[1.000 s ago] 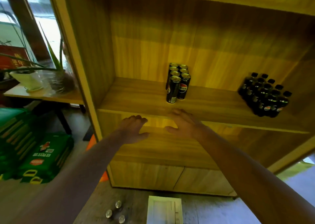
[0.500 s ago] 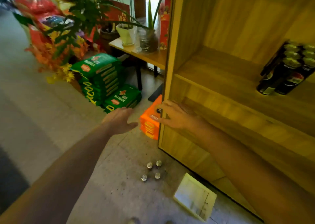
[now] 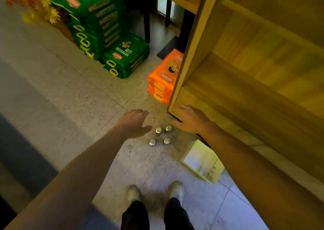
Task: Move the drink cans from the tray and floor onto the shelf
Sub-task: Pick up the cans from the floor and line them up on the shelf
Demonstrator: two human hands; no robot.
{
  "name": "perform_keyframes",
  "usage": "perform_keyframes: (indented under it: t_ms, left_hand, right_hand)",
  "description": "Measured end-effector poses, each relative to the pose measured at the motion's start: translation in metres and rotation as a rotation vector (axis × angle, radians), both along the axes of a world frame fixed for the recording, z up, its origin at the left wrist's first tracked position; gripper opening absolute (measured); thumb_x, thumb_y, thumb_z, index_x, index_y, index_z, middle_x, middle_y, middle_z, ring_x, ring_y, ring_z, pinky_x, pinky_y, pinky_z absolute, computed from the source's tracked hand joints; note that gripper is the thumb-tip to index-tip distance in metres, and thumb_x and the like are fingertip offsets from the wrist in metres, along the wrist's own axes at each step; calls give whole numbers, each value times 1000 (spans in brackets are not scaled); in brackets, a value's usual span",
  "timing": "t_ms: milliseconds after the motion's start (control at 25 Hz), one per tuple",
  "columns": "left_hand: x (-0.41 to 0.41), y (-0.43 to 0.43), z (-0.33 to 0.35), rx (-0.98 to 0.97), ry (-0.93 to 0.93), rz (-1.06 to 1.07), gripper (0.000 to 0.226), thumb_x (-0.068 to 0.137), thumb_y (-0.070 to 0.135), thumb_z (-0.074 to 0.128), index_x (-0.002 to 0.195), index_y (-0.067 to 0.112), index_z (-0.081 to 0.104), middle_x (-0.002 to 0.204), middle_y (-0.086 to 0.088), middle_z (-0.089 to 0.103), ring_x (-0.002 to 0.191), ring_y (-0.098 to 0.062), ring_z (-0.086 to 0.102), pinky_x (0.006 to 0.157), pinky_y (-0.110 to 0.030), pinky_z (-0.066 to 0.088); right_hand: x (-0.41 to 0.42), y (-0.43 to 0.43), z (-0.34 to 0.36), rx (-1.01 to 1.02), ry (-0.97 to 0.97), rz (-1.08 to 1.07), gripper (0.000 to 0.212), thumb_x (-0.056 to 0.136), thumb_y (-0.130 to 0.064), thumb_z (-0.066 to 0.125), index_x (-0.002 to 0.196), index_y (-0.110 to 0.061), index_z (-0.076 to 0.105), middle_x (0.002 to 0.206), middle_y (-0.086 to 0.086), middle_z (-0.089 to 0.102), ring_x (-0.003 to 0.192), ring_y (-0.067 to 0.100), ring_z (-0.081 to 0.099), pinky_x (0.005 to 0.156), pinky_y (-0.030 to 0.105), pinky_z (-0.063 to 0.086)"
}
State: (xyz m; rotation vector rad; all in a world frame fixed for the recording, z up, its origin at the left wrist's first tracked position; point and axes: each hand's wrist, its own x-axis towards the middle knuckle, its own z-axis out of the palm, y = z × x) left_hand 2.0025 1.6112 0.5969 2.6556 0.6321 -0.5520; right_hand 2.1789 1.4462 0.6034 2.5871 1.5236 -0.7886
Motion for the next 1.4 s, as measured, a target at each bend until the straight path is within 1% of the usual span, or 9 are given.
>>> perform_keyframes:
  t_ms: [120, 200, 440, 560, 640, 840, 1040, 1240, 1400]
  left_hand:
    - [-15, -11, -92, -34, 79, -28, 62, 90, 55, 56, 139, 18, 46, 131, -8, 58, 122, -30, 56, 94, -42, 49]
    - [-27, -17, -166, -65, 121, -25, 62, 89, 55, 56, 138, 17, 47, 131, -9, 58, 123, -30, 55, 96, -42, 48]
    - [-46, -28, -374, -53, 160, -8, 64, 88, 55, 58, 138, 16, 47, 132, -8, 57, 124, -29, 55, 97, -42, 47]
    - [-45, -25, -452, -22, 124, -10, 63, 89, 54, 58, 135, 14, 49, 129, -10, 59, 122, -31, 56, 95, -43, 48]
    - [-44, -21, -496, 7, 90, -6, 63, 88, 55, 59, 135, 13, 50, 128, -10, 60, 120, -32, 57, 94, -43, 49]
    - [-38, -13, -578, 63, 45, 29, 69, 84, 61, 61, 133, 14, 51, 128, -11, 61, 119, -33, 59, 94, -44, 51]
    - [-25, -14, -634, 1, -21, 68, 78, 70, 70, 68, 129, 20, 54, 122, -5, 64, 112, -29, 62, 88, -41, 53]
    - [-12, -24, -669, -137, -187, 218, 63, 57, 63, 73, 105, 24, 62, 99, 0, 69, 89, -24, 65, 74, -41, 57]
    - [-16, -29, -657, -145, -233, 297, 49, 54, 54, 79, 90, 25, 65, 88, 3, 70, 83, -22, 67, 70, -39, 57]
  right_hand:
    - [-21, -22, -87, -139, 97, -71, 54, 95, -50, 55, 140, -20, 49, 144, 10, 49, 129, 32, 51, 96, 40, 46]
    - [-33, -32, -160, -186, 154, -90, 52, 96, -43, 54, 143, -22, 46, 146, 10, 48, 129, 33, 51, 97, 40, 45]
    - [-46, -54, -374, -254, 99, -42, 55, 93, -50, 55, 139, -21, 48, 135, 9, 55, 121, 31, 56, 88, 39, 49]
    - [-37, -58, -451, -234, 55, -30, 46, 94, -47, 56, 132, -21, 53, 128, 9, 61, 111, 30, 61, 76, 32, 45]
    - [-29, -60, -494, -199, 57, -53, 46, 95, -41, 58, 135, -19, 53, 131, 9, 59, 111, 30, 62, 74, 30, 40]
    - [-9, -60, -578, -120, 8, -109, 60, 84, -58, 60, 135, -26, 49, 132, 6, 58, 115, 28, 59, 84, 37, 50]
    - [-4, -56, -634, -41, 43, -130, 75, 74, -70, 65, 133, -27, 48, 135, 5, 58, 112, 28, 61, 87, 45, 55]
    - [-5, -55, -676, 220, 201, -284, 66, 67, -61, 78, 120, -27, 57, 117, -1, 68, 102, 19, 66, 83, 43, 58]
    - [-16, -62, -674, 338, 228, -362, 69, 60, -62, 80, 117, -27, 64, 110, -6, 72, 97, 12, 68, 82, 40, 60]
